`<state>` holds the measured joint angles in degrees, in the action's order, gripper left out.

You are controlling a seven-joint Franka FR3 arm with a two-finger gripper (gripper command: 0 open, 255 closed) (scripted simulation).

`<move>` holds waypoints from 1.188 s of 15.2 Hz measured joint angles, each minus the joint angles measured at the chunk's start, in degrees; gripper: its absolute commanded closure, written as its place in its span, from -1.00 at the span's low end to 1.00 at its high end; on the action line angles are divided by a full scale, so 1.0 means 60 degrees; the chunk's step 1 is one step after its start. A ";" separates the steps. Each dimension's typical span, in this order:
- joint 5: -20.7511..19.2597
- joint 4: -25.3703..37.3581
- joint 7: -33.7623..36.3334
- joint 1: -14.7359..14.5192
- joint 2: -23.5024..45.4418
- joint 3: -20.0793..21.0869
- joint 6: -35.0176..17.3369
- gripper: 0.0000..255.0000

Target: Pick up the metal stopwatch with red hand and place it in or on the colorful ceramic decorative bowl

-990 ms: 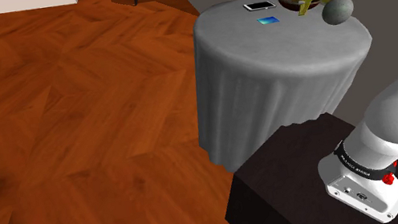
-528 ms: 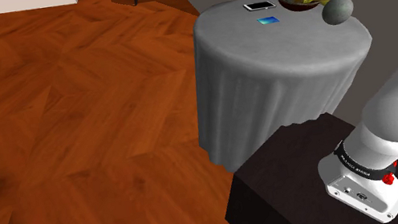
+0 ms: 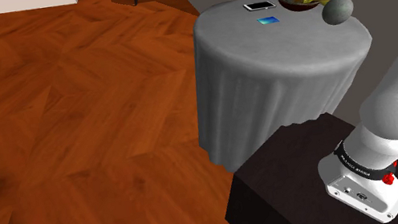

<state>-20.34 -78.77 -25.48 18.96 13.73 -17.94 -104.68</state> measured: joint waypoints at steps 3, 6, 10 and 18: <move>-0.0063 -0.0459 0.0171 -0.0022 -0.0053 0.0005 -0.0374 1.00; -0.0111 -0.0856 0.0300 -0.0020 -0.0081 0.0000 -0.0725 1.00; -0.0229 -0.1534 0.0529 -0.0045 -0.0217 -0.0006 -0.1228 1.00; -0.0298 -0.2036 0.0738 -0.0038 -0.0168 -0.0014 -0.1746 1.00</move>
<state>-22.13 -90.99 -21.06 18.73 12.72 -18.03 -115.16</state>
